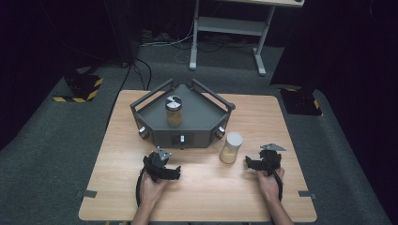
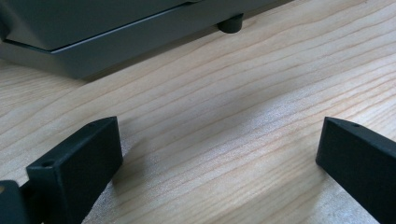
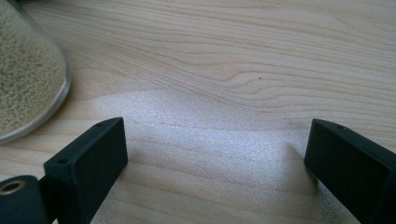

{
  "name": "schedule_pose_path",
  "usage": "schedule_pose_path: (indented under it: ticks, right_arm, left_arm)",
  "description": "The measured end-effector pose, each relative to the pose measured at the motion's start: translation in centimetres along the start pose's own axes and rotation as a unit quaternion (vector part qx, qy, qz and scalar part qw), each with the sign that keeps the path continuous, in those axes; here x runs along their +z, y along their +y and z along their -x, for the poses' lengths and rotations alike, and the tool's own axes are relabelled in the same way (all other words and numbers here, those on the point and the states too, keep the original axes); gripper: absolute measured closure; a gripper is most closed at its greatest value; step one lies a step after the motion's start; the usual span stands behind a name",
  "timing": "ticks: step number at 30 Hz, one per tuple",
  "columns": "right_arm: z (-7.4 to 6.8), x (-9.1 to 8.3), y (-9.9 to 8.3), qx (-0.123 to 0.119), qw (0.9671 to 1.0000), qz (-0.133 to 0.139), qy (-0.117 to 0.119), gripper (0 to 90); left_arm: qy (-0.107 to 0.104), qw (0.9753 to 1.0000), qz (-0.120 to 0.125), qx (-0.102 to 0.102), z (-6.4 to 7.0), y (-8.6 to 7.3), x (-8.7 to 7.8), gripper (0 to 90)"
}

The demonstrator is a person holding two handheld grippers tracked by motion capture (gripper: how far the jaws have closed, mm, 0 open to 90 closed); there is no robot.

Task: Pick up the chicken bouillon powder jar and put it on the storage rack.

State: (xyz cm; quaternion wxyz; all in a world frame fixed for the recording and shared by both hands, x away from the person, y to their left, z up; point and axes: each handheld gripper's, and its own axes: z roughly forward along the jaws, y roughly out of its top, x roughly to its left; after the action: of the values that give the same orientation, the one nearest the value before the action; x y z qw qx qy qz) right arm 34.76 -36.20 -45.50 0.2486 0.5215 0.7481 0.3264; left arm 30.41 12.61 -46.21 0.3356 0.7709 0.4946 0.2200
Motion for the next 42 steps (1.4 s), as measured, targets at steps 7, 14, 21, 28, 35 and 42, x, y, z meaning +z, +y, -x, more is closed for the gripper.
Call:
schedule_pose_path:
  ticks: [7,14,21,28,35,42]
  right_arm:
    - [0.1,0.0,0.0,-0.001,1.0000,0.000,0.001,4.9]
    - [0.0,0.0,0.1,-0.005,1.0000,-0.005,0.006,1.6]
    - [0.4,-0.4,-0.4,-0.016,0.9995,0.002,0.026,1.2]
    - [-0.2,-0.9,-0.9,-0.037,0.9983,0.006,0.044,2.2]
    - [-0.9,-1.1,-1.1,-0.053,0.9960,0.006,0.072,2.5]
    - [-1.7,-1.1,-0.9,-0.065,0.9931,0.007,0.098,3.0]
  left_arm:
    - [0.000,1.0000,0.000,0.000,0.0,0.0,0.0,0.3]
    - [0.000,1.0000,0.000,0.000,0.0,0.0,0.0,0.3]
    - [0.000,1.0000,0.000,0.000,0.0,0.0,0.0,0.3]
    - [0.000,1.0000,0.000,0.000,0.0,0.0,0.0,0.3]
    - [0.000,1.0000,0.000,0.000,0.0,0.0,0.0,0.3]
    - [0.000,1.0000,0.000,0.000,0.0,0.0,0.0,0.3]
